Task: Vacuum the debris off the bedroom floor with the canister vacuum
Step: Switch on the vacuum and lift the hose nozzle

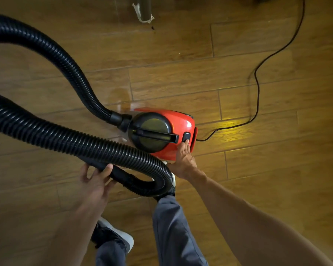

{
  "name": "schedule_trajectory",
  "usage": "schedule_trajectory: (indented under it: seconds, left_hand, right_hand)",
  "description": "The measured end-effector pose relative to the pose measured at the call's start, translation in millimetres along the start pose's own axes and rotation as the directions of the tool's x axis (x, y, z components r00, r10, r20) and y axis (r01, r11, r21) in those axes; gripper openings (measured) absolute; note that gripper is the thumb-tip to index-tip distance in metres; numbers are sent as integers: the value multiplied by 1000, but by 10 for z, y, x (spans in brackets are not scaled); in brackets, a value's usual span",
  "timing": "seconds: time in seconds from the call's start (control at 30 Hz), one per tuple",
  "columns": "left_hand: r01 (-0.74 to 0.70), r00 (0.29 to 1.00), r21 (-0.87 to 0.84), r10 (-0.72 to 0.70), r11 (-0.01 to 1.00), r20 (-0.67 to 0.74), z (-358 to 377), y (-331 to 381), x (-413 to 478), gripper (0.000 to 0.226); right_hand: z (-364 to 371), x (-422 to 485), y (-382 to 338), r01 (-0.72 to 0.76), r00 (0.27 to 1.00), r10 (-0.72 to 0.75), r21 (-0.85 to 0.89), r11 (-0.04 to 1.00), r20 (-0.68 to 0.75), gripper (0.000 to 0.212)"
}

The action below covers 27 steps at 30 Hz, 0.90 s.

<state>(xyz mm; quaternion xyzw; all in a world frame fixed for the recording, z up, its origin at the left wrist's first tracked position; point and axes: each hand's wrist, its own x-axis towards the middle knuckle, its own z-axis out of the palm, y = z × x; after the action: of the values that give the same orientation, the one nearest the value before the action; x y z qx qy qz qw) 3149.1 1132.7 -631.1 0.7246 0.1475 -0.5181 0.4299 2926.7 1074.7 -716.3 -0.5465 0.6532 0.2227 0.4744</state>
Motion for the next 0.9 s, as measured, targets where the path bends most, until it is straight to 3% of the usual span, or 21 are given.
schedule_trajectory:
  seconds: [0.1,0.5,0.63,0.8,0.9]
  left_hand:
    - [-1,1000,-5,1,1000,1,-15,-20,45,65]
    - [31,999,-38,-32,999,-26,-98,5,130,66]
    - [60,997,-67,-63,996,-36,-117,1,160,58]
    - [55,997,-76,-58,996,-46,-168,43,220,63]
    - [38,999,-39,-39,999,-23,-180,75,253,65]
  right_hand:
    - [90,2,-26,-26,999,24,-52,998,-28,116]
    - [120,23,-196,-64,998,62,-113,992,-18,118]
    - [115,34,-342,-135,987,134,-7,991,-89,108]
    - [171,91,-392,-164,947,192,128,978,-257,118]
    - [178,102,-407,-160,947,202,178,971,-249,127]
